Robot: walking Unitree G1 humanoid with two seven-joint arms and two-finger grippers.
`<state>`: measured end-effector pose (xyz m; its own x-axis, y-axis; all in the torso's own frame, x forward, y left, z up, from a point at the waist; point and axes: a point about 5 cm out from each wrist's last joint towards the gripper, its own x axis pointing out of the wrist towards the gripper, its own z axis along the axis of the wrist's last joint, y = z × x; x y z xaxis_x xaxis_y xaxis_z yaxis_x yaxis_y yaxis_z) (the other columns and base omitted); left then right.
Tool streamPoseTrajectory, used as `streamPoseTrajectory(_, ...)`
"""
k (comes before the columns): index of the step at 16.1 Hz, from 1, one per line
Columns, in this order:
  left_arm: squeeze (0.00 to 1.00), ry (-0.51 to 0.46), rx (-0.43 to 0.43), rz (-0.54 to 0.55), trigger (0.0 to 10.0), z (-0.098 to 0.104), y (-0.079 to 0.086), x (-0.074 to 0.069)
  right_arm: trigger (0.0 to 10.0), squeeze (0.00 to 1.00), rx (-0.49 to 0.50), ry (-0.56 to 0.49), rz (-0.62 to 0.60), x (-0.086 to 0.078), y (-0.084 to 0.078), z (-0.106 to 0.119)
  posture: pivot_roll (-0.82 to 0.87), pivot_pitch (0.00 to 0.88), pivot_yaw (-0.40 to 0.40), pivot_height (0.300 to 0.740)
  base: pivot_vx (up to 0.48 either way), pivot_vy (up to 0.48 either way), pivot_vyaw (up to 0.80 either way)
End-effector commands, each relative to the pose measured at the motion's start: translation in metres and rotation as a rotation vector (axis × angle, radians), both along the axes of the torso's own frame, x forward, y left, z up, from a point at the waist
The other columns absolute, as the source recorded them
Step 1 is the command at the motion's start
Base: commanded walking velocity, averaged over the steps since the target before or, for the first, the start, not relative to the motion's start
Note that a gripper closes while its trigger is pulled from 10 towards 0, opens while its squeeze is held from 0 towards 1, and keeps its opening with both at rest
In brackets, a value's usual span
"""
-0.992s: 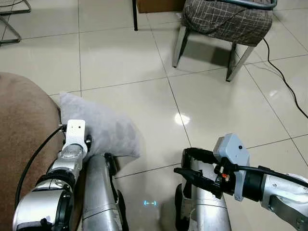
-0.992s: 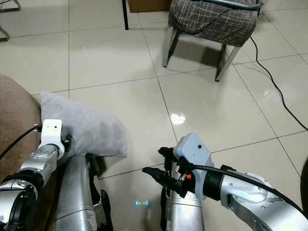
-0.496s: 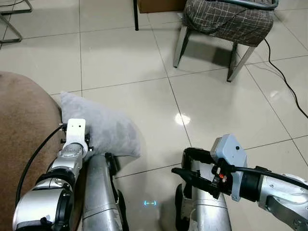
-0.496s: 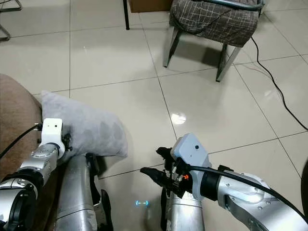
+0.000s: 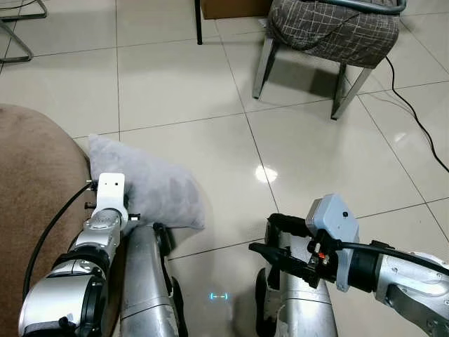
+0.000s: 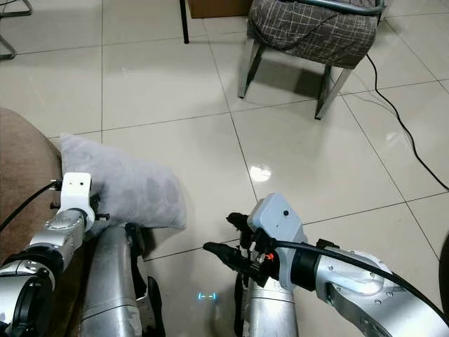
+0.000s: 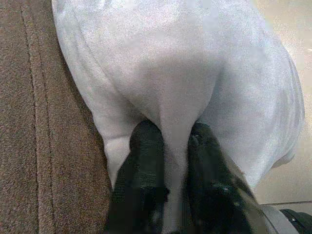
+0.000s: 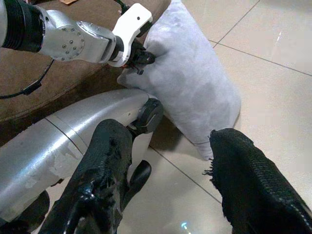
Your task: Move the pillow to the sofa from floor
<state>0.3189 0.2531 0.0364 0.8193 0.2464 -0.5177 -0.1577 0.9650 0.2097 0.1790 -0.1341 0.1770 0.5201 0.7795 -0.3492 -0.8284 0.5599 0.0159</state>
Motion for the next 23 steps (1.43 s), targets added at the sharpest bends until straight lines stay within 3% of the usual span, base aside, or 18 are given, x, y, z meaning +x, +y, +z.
streamPoseTrajectory(1,0.00,0.029,-0.022,-0.010,0.0,-0.008,-0.003,-0.005,10.0,0.00,0.001,0.005,0.005,-0.002,0.001,-0.001,-0.14,0.212,0.006,0.495,0.000,0.000,0.00)
streamPoseTrajectory(12,0.00,0.021,-0.044,-0.017,0.0,-0.007,-0.005,-0.004,10.0,0.00,-0.001,0.000,0.005,0.000,0.001,-0.001,-0.13,0.202,0.008,0.495,0.000,0.000,0.00)
streamPoseTrajectory(15,0.00,-0.007,-0.085,-0.006,0.0,-0.003,-0.011,0.001,10.0,0.00,0.001,0.000,0.004,0.003,0.002,-0.003,-0.12,0.182,0.014,0.495,0.000,0.000,0.00)
streamPoseTrajectory(18,0.00,-0.086,-0.132,-0.093,0.0,0.011,-0.028,0.016,10.0,0.00,0.003,-0.027,-0.030,0.012,0.003,-0.005,-0.12,0.134,0.018,0.495,0.000,0.000,0.00)
streamPoseTrajectory(20,0.00,-0.236,-0.187,-0.235,0.0,0.040,-0.049,0.037,10.0,0.00,-0.007,-0.081,-0.154,0.029,-0.002,-0.007,-0.11,0.091,0.020,0.495,0.000,0.000,0.00)
streamPoseTrajectory(23,0.00,-0.421,-0.214,-0.297,0.0,0.074,-0.053,0.049,10.0,0.00,0.027,-0.109,-0.291,0.039,-0.004,-0.011,-0.09,0.049,0.033,0.495,0.000,0.000,0.00)
